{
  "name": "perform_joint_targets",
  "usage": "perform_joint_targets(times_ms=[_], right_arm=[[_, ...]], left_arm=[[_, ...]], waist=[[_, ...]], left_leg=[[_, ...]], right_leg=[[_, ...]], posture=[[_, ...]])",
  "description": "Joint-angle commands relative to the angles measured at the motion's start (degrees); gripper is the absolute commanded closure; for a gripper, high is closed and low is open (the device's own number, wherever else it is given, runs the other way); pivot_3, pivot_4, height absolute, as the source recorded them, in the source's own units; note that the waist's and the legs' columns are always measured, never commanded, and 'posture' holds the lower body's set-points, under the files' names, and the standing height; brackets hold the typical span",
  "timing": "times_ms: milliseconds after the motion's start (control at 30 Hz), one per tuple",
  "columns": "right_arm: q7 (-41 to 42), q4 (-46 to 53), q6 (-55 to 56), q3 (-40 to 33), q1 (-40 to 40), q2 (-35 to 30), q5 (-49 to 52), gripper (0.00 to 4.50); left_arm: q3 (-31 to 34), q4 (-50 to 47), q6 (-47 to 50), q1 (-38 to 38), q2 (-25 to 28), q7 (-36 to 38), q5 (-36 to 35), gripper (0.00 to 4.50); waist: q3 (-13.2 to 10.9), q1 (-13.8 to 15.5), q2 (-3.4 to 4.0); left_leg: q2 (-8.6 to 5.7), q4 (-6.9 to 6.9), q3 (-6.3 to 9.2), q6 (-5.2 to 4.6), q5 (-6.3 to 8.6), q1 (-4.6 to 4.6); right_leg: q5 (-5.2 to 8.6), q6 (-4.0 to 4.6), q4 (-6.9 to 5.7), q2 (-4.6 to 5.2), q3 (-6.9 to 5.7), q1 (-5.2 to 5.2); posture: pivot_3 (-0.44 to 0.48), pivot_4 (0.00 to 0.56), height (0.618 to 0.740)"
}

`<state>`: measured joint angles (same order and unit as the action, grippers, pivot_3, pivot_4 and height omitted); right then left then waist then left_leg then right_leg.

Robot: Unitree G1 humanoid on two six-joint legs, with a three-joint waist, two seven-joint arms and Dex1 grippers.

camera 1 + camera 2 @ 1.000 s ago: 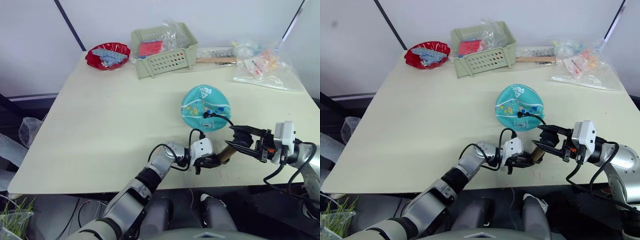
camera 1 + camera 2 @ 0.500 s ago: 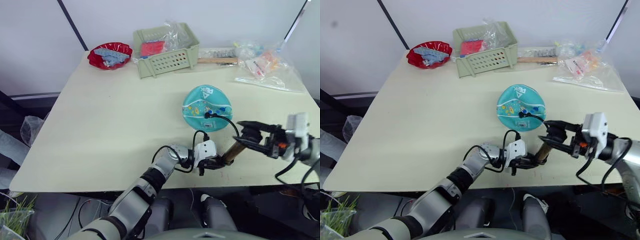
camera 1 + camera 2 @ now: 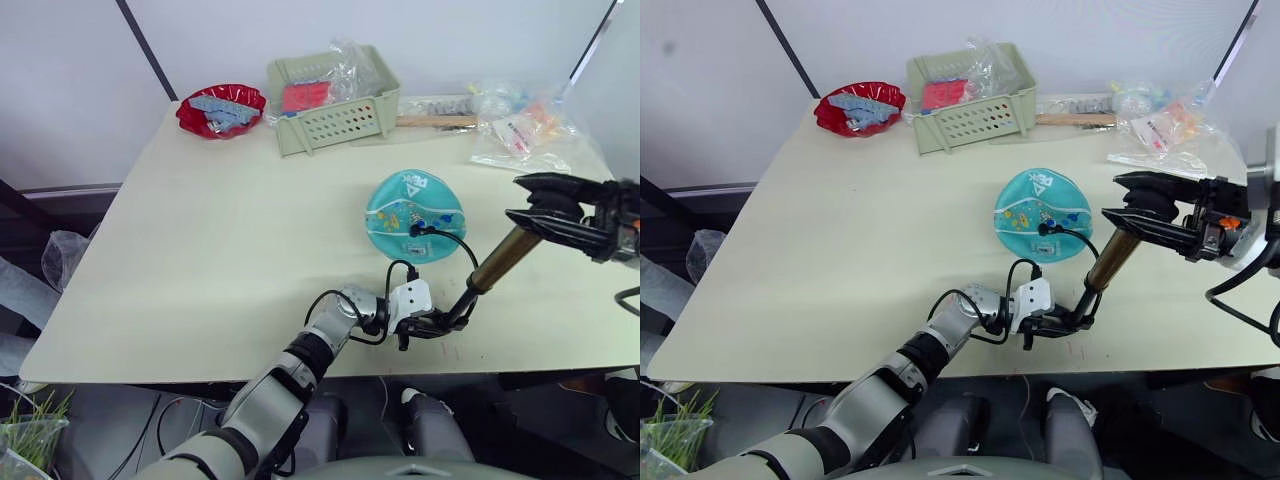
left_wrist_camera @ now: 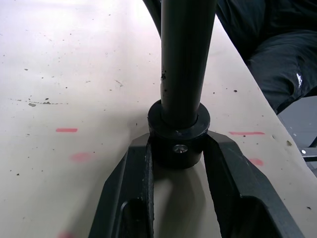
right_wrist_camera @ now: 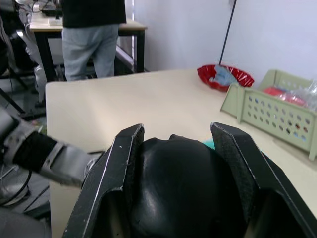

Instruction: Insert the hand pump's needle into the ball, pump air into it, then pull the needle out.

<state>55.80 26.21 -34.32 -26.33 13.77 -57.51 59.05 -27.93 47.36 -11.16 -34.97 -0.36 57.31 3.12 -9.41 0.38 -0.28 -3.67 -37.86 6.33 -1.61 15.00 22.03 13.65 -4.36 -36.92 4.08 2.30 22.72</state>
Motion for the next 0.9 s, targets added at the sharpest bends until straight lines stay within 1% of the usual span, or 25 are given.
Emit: perform_joint_targets(times_ms=[33,100,167,233,300,667,767,900], right_arm=[[-1.2,1.0,-1.1,-5.6,3.3,-1.9,4.2,2.83],[-0.9,1.5,-2.3,-5.7,3.4,-2.7,4.6,2.83],[-2.8,1.8,-3.8,-5.9,3.8,-2.2,7.2,2.83],[-3.4,2.6,-4.8,-5.5,3.1,-1.9,8.3,2.83],[-2.5,3.7,-5.1,-5.1,1.3,-1.9,7.6,2.83],[0.7,7.5,-0.8,-1.5,-7.8,1.6,0.6,2.83],[2.5,7.9,3.9,2.6,-11.8,3.6,-6.3,2.83],[2.6,6.3,8.8,6.4,-14.2,7.3,-11.7,2.83]], left_arm=[[0.2,2.9,0.1,0.9,0.5,-0.3,1.7,3.52],[0.0,3.7,-1.3,0.8,0.4,-0.4,2.4,3.52],[0.2,4.5,-2.8,0.7,0.2,-1.2,2.8,3.52],[0.4,7.2,-6.4,0.8,-0.5,-3.2,3.3,3.52],[0.8,8.6,-9.0,0.6,-1.0,-3.3,3.4,3.52],[2.5,12.2,-11.1,-1.2,-2.0,-3.3,4.3,3.52],[3.0,12.7,-11.2,-1.5,-2.2,-2.8,4.6,3.52],[3.5,12.8,-10.7,-1.7,-2.4,-2.2,4.7,3.52]], waist=[[0.0,0.1,0.0],[0.0,0.2,0.0],[0.0,0.2,0.0],[0.0,0.3,0.01],[0.0,0.5,0.01],[0.2,0.4,-0.25],[0.3,0.4,-0.43],[0.4,0.4,-0.61]], left_leg=[[0.0,0.0,0.0,0.0,0.0,0.0],[0.0,0.0,0.0,0.0,0.0,0.01],[0.0,0.0,0.0,0.0,0.0,0.01],[0.01,0.0,0.0,0.0,0.0,0.02],[0.0,0.0,0.0,0.0,0.0,0.02],[0.01,-0.25,0.01,-0.02,0.01,-0.06],[0.01,-0.36,0.03,-0.02,0.01,-0.06],[0.01,-0.38,0.06,-0.02,0.01,-0.07]], right_leg=[[0.0,0.0,0.0,0.01,0.0,0.0],[0.0,0.0,0.0,0.01,0.0,0.0],[0.0,0.0,0.0,0.01,0.0,0.0],[0.0,0.0,0.0,0.03,0.01,0.01],[0.0,0.0,0.0,0.04,0.01,0.01],[-0.06,-0.13,0.0,-0.02,-0.05,-0.18],[-0.1,-0.18,0.0,-0.04,-0.06,-0.23],[-0.1,-0.18,0.0,-0.04,-0.09,-0.25]], posture=[[0.0,0.15,0.74],[0.0,0.15,0.74],[0.0,0.15,0.74],[0.0,0.15,0.74],[0.0,0.15,0.74],[0.0,0.15,0.74],[0.0,0.15,0.74],[0.0,0.15,0.74]])
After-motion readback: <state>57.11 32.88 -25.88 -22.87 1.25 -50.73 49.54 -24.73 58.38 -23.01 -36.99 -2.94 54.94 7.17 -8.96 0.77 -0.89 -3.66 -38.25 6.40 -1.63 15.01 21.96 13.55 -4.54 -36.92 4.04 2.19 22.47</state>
